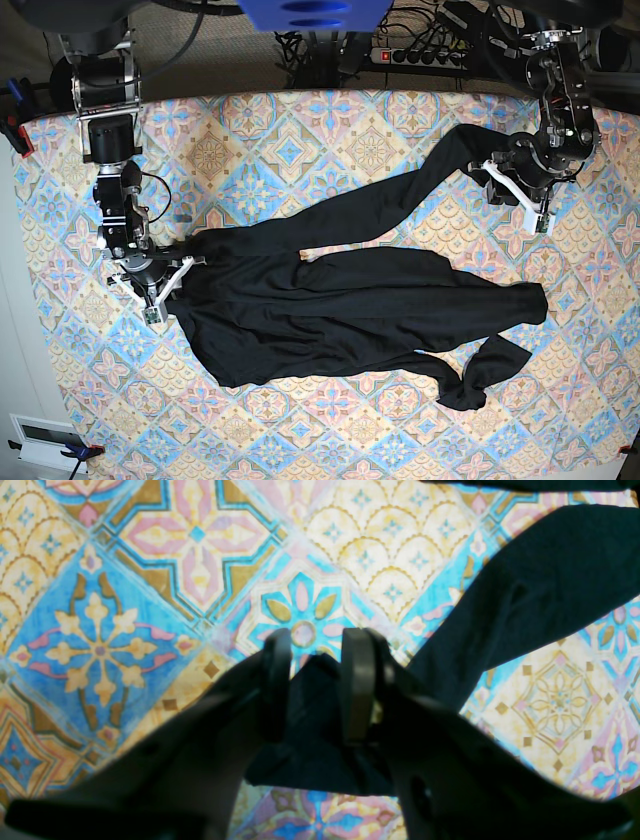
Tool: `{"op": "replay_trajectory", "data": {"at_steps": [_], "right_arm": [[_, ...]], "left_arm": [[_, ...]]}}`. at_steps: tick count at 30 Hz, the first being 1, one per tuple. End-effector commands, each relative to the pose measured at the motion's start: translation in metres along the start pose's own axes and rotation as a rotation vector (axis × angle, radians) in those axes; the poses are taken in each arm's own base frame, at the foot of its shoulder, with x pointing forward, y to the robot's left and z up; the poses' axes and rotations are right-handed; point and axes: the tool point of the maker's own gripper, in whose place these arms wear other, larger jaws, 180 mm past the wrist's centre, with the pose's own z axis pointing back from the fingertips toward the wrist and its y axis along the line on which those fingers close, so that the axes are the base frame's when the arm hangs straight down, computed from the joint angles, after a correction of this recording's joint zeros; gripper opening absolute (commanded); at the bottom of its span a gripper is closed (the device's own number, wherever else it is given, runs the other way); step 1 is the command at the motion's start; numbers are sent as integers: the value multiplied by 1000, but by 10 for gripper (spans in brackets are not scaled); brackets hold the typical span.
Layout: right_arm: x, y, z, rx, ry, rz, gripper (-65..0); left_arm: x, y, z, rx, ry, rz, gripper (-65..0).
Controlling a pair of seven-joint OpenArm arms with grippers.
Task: Layout the t-shirt on the table in an organized manner, then fold the t-shirt properly
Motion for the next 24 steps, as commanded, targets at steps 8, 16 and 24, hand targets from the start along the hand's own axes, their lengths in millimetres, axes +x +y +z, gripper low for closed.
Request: {"op": "replay_trajectory", "data": {"at_steps": [8, 16, 24], "right_arm": [[33, -11, 4, -16, -86, 8, -561], [37, -14, 6, -23, -95, 6, -650], [25, -79, 31, -154, -133, -162, -650]], "left_arm": [[12, 3, 5, 7, -39, -18, -476], [12, 3, 5, 7, -39, -18, -476], [13, 4, 5, 10, -41, -15, -476]]}}
